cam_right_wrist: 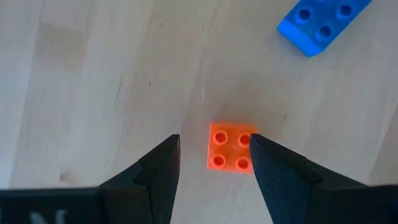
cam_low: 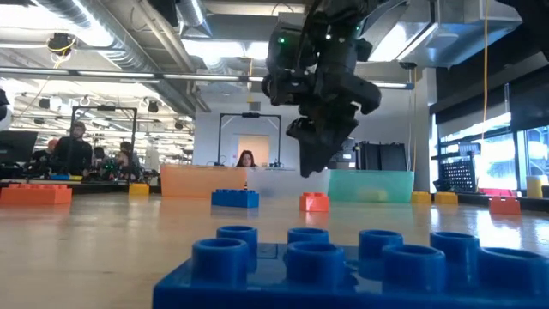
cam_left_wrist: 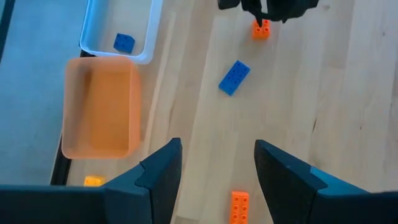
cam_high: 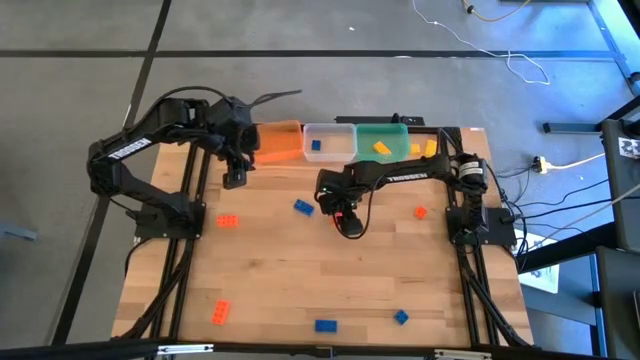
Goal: Sort & place blocks by color
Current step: Put the orange game piece into the orange bin
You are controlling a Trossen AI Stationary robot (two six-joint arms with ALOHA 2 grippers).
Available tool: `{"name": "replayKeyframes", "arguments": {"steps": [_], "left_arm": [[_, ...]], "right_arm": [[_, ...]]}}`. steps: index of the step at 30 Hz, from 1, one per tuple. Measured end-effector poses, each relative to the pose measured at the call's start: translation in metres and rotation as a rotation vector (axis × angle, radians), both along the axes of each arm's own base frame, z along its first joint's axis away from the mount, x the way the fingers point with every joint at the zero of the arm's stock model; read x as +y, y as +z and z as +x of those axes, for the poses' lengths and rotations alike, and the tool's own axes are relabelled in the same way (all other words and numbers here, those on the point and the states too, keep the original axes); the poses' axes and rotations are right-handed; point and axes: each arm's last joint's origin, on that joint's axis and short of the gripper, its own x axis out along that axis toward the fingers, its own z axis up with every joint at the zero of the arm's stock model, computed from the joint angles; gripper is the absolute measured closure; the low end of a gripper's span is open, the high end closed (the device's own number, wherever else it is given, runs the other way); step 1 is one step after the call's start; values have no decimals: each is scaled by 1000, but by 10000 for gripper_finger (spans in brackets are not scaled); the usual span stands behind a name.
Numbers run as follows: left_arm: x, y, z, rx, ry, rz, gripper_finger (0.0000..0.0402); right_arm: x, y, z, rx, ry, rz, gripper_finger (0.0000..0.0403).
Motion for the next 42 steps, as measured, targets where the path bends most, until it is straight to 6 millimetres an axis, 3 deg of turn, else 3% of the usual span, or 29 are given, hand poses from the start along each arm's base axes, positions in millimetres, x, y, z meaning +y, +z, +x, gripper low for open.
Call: {"name": "replayKeyframes", "arguments": {"steps": [29, 42], "left_arm": [[0, 0, -1, -3, 8, -4, 209], [0, 0, 0, -2, 7, -3, 209]], "right_arm": [[-2, -14, 5, 22, -23, -36, 208], [-3, -45, -6, 6, -38, -91, 208]]}}
